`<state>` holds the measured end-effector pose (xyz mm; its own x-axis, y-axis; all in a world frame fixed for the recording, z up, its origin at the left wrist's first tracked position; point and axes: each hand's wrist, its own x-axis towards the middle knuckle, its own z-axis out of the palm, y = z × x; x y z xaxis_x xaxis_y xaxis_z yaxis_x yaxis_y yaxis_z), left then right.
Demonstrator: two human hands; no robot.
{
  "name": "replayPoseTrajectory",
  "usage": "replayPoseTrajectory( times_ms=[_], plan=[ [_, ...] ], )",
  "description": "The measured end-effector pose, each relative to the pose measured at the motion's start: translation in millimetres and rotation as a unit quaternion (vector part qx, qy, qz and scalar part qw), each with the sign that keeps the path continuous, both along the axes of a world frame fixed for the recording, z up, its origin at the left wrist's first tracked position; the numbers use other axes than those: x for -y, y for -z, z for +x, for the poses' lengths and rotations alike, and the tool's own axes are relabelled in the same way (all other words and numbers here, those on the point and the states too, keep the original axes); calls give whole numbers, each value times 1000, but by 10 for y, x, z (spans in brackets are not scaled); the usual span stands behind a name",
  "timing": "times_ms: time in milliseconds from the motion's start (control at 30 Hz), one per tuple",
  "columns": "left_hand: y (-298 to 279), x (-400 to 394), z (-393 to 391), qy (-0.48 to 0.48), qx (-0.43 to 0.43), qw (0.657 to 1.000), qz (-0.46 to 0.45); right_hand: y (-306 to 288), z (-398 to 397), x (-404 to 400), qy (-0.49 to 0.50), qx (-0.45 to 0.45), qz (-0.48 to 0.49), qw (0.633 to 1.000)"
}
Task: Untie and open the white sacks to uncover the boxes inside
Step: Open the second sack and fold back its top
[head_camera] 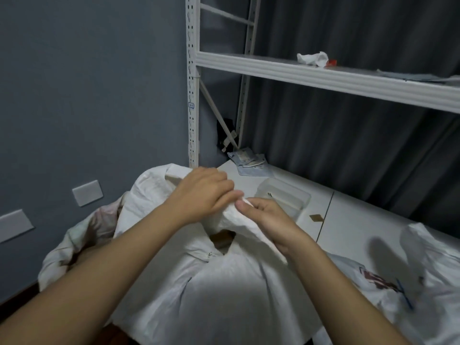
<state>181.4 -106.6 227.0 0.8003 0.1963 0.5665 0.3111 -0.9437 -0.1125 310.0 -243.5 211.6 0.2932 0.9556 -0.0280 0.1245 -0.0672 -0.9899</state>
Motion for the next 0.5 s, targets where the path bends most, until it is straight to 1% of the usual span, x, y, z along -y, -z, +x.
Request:
replayPoseTrajectory(
  times_ms=[33, 67, 100, 133, 167, 200, 233, 267, 300, 333, 367, 400, 433, 467, 500],
  plan=[
    [66, -4, 2, 4, -10, 1000, 20, 15, 16, 27, 1, 30, -12, 999],
    [82, -16, -14, -18, -4, 1000, -2, 44, 29, 57, 9, 127, -22, 992],
    [89, -43, -41, -55, 31, 997, -34, 119, 54, 90, 33, 259, -27, 965],
    [87, -70, -74, -95, 61, 991, -66, 171, 46, 124, 62, 369, -24, 927],
    [98, -88, -102, -112, 76, 987, -81, 210, 10, 144, 91, 419, -11, 903],
    [105, -82, -103, -104, 75, 989, -75, 225, -32, 146, 107, 417, -5, 903],
    [112, -52, -84, -74, 62, 993, -60, 228, -48, 142, 110, 356, 4, 928],
    [137, 3, -48, -37, 40, 998, -38, 208, -65, 140, 97, 233, 8, 968],
    [204, 63, -13, -5, 14, 1000, -8, 178, -81, 147, 74, 121, -3, 990],
    [251, 111, 6, 7, -15, 1000, 23, 141, -89, 178, 51, 65, -8, 997],
    [276, 107, 17, 1, -21, 999, 43, 146, -62, 215, 39, 94, -6, 995],
    [248, 83, 15, -26, -21, 999, 17, 173, -30, 252, 36, 172, 0, 984],
    [213, 37, 15, -58, 11, 998, -27, 237, 14, 282, 50, 279, 5, 959],
    [168, -8, 16, -92, 46, 992, -71, 268, 30, 309, 74, 380, 3, 922],
    [146, -50, 26, -105, 61, 988, -92, 300, 20, 314, 108, 427, 15, 898]
  ],
)
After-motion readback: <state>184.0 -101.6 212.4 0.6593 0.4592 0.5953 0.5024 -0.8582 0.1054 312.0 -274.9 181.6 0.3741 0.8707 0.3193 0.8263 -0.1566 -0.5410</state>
